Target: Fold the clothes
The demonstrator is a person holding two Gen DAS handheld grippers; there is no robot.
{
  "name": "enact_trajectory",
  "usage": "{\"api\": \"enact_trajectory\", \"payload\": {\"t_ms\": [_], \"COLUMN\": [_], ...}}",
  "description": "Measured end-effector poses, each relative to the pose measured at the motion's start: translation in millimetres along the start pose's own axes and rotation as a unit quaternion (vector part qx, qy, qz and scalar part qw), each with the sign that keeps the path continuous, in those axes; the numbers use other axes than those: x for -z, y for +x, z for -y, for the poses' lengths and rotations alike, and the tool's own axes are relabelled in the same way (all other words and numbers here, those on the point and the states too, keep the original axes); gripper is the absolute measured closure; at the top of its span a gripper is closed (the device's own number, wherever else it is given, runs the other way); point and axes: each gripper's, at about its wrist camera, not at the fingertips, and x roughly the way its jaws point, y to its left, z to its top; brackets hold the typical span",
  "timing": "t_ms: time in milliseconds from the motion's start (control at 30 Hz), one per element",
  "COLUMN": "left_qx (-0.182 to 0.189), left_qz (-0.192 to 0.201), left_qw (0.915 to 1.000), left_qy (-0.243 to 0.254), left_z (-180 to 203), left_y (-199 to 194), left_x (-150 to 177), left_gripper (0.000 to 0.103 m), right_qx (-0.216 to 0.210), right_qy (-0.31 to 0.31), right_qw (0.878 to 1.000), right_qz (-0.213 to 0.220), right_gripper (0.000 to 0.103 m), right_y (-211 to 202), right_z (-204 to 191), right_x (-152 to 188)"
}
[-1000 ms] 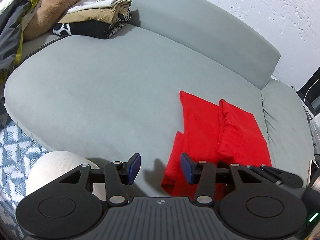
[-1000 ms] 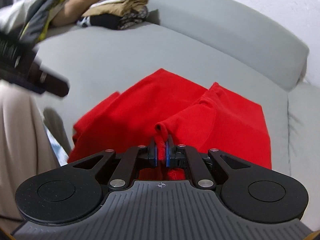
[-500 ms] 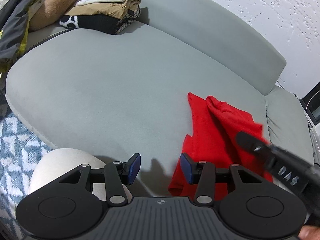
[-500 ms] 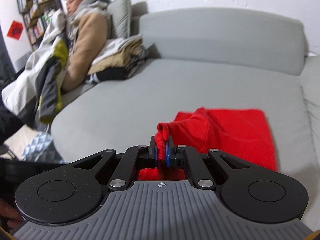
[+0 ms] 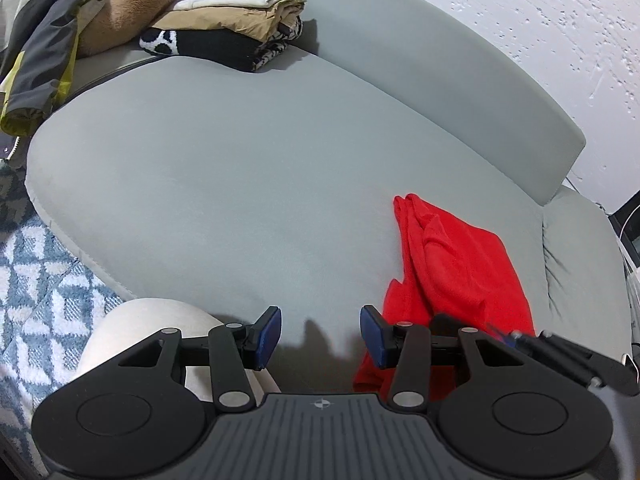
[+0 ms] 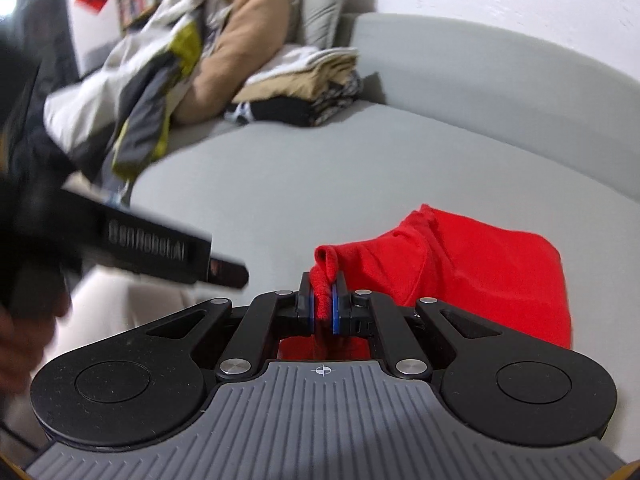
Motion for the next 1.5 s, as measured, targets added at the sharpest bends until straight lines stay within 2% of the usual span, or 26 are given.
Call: {"api": "enact_trajectory", "payload": {"t_ms": [100,133,200,233,267,300,367,433,500,533,567,600,633,667,700,867,1000,1133,1233,1367,1433,1500], "left_qx": [-0.005,-0.006,-0.006,-0.005,-0.004,0.001,0.009,0.028,0.066,0.084,0.101,0.117,0.131,0.136,0.137,0.094,0.057,0.057,0.049,0.042,0.063,0.075], "left_qz": [0.002,0.003,0.007,0.009,0.011,0.012,0.014,0.014,0.005,-0.006,-0.016,-0.024,-0.031,-0.032,-0.033,-0.038,-0.052,-0.058,-0.067,-0.108,-0.125,-0.113], "left_qw": [1.0,1.0,0.9999,0.9999,0.9998,0.9997,0.9992,0.9981,0.994,0.9908,0.9869,0.9822,0.9772,0.973,0.969,0.9615,0.9652,0.9687,0.9674,0.9636,0.9621,0.9615], "left_qy": [0.002,0.003,0.009,0.012,0.016,0.023,0.035,0.054,0.088,0.106,0.125,0.144,0.164,0.184,0.203,0.255,0.25,0.234,0.239,0.241,0.234,0.239], "left_z": [0.7,1.0,1.6,2.0,3.0,6.4,13.3,24.4,44.9,55.8,67.2,80.2,92.8,103.3,113.0,133.6,120.1,109.8,108.4,102.5,95.5,94.9], "left_y": [-0.9,-1.5,-3.8,-5.3,-6.7,-7.8,-9.9,-9.9,-4.7,-0.1,4.7,9.6,14.4,18.9,23.4,45.6,62.1,62.0,59.1,52.9,43.6,32.0], "left_x": [-0.4,-1.1,-3.1,-4.4,-5.4,-5.4,-5.3,-4.1,0.5,3.1,5.8,9.2,12.5,15.3,18.1,28.2,29.0,28.8,30.3,37.5,43.5,45.2], "left_gripper": [0.059,0.059,0.059,0.059,0.059,0.059,0.059,0.061,0.072,0.083,0.096,0.097,0.097,0.097,0.097,0.097,0.098,0.094,0.094,0.094,0.094,0.094], "right_qx": [-0.011,-0.027,-0.062,-0.079,-0.097,-0.114,-0.115,-0.09,-0.054,-0.034,-0.014,0.004,0.014,0.023,0.023,0.019,0.02,0.029,0.038,0.051,0.044,0.039], "right_qy": [-0.04,-0.038,-0.032,-0.029,-0.026,-0.023,0.018,0.062,0.106,0.124,0.141,0.158,0.168,0.177,0.175,0.133,0.095,0.063,0.057,0.084,0.107,0.117], "right_qw": [0.999,0.998,0.997,0.995,0.994,0.992,0.992,0.993,0.992,0.99,0.988,0.986,0.984,0.982,0.982,0.989,0.993,0.994,0.992,0.983,0.981,0.981], "right_qz": [-0.029,-0.033,-0.042,-0.046,-0.05,-0.055,-0.051,-0.053,-0.051,-0.052,-0.053,-0.059,-0.063,-0.067,-0.066,-0.062,-0.073,-0.089,-0.11,-0.158,-0.156,-0.147], "right_gripper": [0.095,0.095,0.079,0.063,0.052,0.048,0.046,0.044,0.045,0.047,0.056,0.073,0.081,0.084,0.084,0.084,0.083,0.087,0.089,0.089,0.084,0.081], "right_y": [6.7,1.6,-9.4,-14.8,-20.3,-25.8,-44.2,-59.7,-69.8,-72.3,-74.7,-73.2,-70.6,-67.9,-64.3,-43.9,-24.5,-15.8,-22.8,-41.3,-54.8,-62.8], "right_z": [-4.1,-1.4,4.5,7.4,10.4,13.3,37.3,65.4,96.2,108.0,119.6,128.9,134.6,140.0,141.7,135.4,128.1,124.9,123.6,131.0,137.4,140.4], "right_x": [7.5,9.7,13.9,16.0,18.1,20.2,23.4,27.1,34.9,39.5,44.1,47.8,49.9,51.9,51.5,43.6,44.9,52.1,52.9,66.8,71.4,70.8]}}
